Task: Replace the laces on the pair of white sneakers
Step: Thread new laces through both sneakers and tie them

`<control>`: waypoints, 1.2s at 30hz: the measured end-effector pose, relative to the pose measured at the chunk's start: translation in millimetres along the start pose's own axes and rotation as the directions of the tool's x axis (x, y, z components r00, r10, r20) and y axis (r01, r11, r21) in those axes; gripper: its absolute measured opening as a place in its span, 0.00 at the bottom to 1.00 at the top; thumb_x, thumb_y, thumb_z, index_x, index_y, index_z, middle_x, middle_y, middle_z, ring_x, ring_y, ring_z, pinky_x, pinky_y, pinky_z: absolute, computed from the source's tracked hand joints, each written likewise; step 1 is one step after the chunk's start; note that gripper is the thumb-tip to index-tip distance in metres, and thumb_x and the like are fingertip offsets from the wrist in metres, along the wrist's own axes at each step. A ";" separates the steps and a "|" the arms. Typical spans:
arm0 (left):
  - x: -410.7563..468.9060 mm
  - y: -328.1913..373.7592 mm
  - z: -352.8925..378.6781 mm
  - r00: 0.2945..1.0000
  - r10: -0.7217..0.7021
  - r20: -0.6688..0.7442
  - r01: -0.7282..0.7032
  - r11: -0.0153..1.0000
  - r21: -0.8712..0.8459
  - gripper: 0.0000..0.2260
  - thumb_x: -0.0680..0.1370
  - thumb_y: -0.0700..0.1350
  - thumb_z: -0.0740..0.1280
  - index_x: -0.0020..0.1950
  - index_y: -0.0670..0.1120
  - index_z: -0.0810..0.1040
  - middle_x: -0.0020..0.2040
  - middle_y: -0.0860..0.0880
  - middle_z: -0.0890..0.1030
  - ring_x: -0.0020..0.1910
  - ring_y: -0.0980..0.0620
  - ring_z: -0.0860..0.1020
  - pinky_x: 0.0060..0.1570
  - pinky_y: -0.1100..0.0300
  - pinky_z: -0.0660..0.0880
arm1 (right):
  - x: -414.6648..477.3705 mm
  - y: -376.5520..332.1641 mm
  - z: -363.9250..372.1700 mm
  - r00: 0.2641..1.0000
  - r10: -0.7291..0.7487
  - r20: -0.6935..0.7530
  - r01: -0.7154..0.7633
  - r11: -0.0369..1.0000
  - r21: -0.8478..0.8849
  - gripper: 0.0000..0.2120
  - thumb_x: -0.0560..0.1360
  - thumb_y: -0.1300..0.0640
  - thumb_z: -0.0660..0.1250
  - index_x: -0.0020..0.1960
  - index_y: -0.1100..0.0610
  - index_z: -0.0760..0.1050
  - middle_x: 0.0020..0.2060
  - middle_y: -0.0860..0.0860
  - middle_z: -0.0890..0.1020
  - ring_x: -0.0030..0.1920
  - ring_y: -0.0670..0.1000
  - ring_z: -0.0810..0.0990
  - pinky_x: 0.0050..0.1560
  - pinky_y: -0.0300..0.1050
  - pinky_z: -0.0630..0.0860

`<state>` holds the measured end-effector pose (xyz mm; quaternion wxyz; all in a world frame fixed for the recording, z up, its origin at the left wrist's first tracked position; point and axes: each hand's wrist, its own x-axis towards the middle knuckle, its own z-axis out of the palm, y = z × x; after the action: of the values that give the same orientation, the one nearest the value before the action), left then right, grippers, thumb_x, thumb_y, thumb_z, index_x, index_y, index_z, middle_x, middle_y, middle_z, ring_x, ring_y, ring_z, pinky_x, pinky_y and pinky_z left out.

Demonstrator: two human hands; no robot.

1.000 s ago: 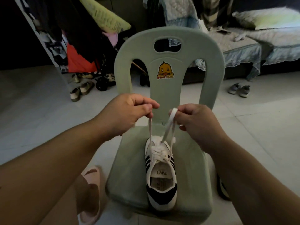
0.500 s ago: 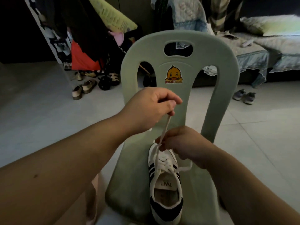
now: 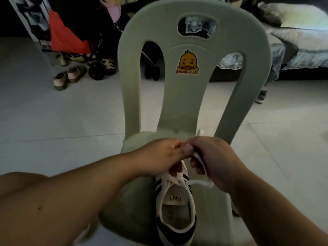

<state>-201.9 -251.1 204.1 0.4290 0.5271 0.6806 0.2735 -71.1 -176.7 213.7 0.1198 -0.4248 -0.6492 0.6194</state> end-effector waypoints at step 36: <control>-4.2 -9.3 -14.2 0.989 -0.144 0.013 0.139 0.924 -0.357 0.09 0.80 0.43 0.61 0.44 0.44 0.80 0.36 0.46 0.77 0.35 0.49 0.72 0.37 0.57 0.70 | 4.4 21.7 18.1 0.882 -0.462 -0.087 0.425 0.863 -0.274 0.12 0.72 0.57 0.71 0.46 0.39 0.81 0.42 0.38 0.83 0.44 0.37 0.81 0.45 0.31 0.76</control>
<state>-218.5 -256.7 204.5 0.5317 0.3881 0.6587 0.3645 -77.4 -189.2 188.7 0.2539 -0.3203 -0.7907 0.4558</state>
